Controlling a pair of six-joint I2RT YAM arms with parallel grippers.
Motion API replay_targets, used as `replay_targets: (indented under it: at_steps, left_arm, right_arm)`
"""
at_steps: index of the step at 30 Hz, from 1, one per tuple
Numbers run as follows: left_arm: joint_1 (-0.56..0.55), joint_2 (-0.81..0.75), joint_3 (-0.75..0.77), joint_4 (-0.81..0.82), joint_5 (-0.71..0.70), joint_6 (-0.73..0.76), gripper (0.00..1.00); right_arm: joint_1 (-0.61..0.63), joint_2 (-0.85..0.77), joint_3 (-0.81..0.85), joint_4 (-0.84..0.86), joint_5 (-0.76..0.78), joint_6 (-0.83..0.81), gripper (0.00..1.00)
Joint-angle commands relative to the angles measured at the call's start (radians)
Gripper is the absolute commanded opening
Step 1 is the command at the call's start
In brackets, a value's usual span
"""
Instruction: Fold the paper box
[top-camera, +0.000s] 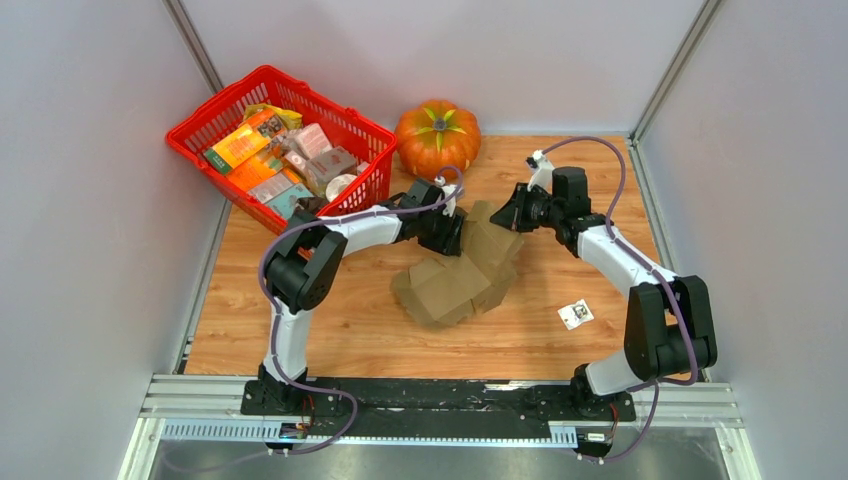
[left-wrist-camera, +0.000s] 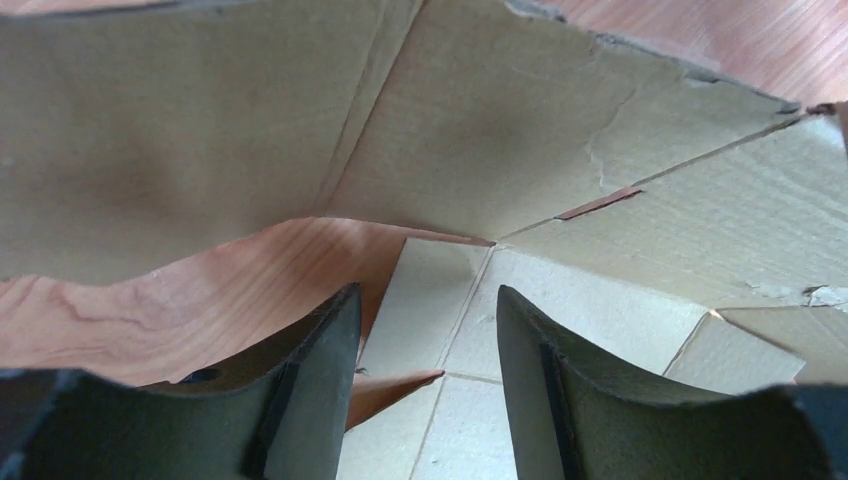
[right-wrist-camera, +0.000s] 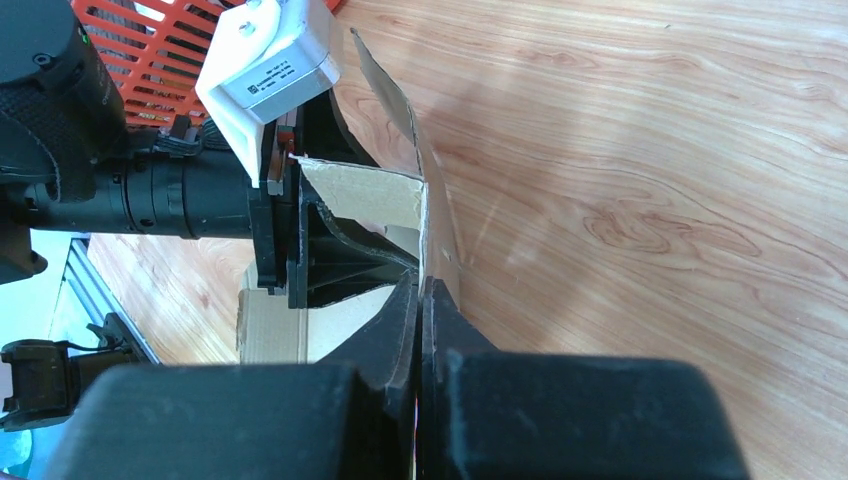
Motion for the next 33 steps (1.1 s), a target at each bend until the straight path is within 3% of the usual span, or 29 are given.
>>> replay_targets:
  at_steps: [1, 10, 21, 33]
  left_arm:
    - [0.007, 0.018, 0.020, 0.034, 0.067, 0.014, 0.58]
    - [0.005, -0.106, -0.112, 0.137, 0.094, -0.033, 0.43]
    - [-0.021, -0.199, -0.201, 0.232, 0.089, -0.094, 0.40]
    - [-0.081, -0.161, -0.316, 0.399, 0.075, -0.193, 0.36]
  right_arm:
    - [-0.003, 0.001, -0.009, 0.065, -0.024, 0.012, 0.00]
    - [-0.004, -0.012, -0.018, 0.070, -0.020, 0.018, 0.00]
    - [-0.001, -0.015, -0.044, 0.119, -0.046, 0.053, 0.00]
    - [0.000, -0.021, -0.078, 0.151, -0.057, 0.079, 0.00]
